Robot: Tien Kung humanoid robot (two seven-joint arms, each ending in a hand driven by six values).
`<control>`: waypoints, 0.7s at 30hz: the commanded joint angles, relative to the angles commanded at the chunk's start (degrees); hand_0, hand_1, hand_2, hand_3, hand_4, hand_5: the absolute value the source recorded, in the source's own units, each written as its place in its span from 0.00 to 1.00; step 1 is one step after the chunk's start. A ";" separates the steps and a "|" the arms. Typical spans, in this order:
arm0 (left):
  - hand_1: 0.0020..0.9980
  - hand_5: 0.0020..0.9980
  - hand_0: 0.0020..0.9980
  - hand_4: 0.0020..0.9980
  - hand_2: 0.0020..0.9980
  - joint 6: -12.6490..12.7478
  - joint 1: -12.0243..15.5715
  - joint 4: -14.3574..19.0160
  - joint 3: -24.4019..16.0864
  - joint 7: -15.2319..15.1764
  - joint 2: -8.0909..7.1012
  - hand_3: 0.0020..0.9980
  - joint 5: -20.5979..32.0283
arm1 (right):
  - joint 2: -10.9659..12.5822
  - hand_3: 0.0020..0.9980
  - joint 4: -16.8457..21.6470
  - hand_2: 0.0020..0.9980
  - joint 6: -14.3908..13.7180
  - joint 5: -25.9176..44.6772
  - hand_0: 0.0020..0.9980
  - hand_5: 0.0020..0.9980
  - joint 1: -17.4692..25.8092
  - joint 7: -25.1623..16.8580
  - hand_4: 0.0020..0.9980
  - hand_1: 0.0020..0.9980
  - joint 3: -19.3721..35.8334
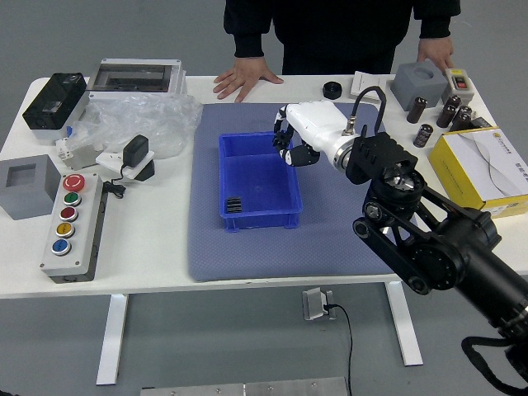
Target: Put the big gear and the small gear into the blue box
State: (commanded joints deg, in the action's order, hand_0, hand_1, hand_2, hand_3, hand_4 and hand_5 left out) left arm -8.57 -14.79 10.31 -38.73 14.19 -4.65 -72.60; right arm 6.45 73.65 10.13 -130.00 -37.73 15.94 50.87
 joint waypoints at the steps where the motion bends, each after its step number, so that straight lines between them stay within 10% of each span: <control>1: 0.76 0.31 0.79 0.59 0.75 -0.01 -0.01 0.00 0.05 -0.01 0.01 0.69 0.02 | -0.20 0.47 -0.03 0.39 0.13 0.00 0.49 0.11 -0.01 -0.01 0.54 0.36 -0.30; 7: 0.76 0.31 0.79 0.60 0.75 -0.02 0.02 0.00 0.01 0.02 0.01 0.69 -0.06 | -0.69 0.57 -0.64 0.49 2.25 0.55 0.53 0.18 0.21 -0.24 0.57 0.44 -1.21; 8: 0.76 0.31 0.79 0.60 0.75 -0.02 0.03 0.00 -0.02 0.03 0.02 0.69 -0.08 | -0.70 0.74 -0.72 0.75 2.43 0.70 0.68 0.35 0.22 -0.28 0.74 0.60 -1.19; 21: 0.76 0.31 0.79 0.60 0.75 0.05 -0.03 0.00 -0.16 -0.08 0.15 0.69 0.07 | -0.31 0.90 -1.28 0.85 5.22 2.58 0.78 0.44 0.36 -0.68 0.83 0.72 0.12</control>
State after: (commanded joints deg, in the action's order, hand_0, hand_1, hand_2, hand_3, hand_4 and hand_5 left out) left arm -8.52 -14.82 10.31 -38.89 14.11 -4.50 -72.53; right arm 6.15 72.37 15.35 -127.42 -37.37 15.26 50.99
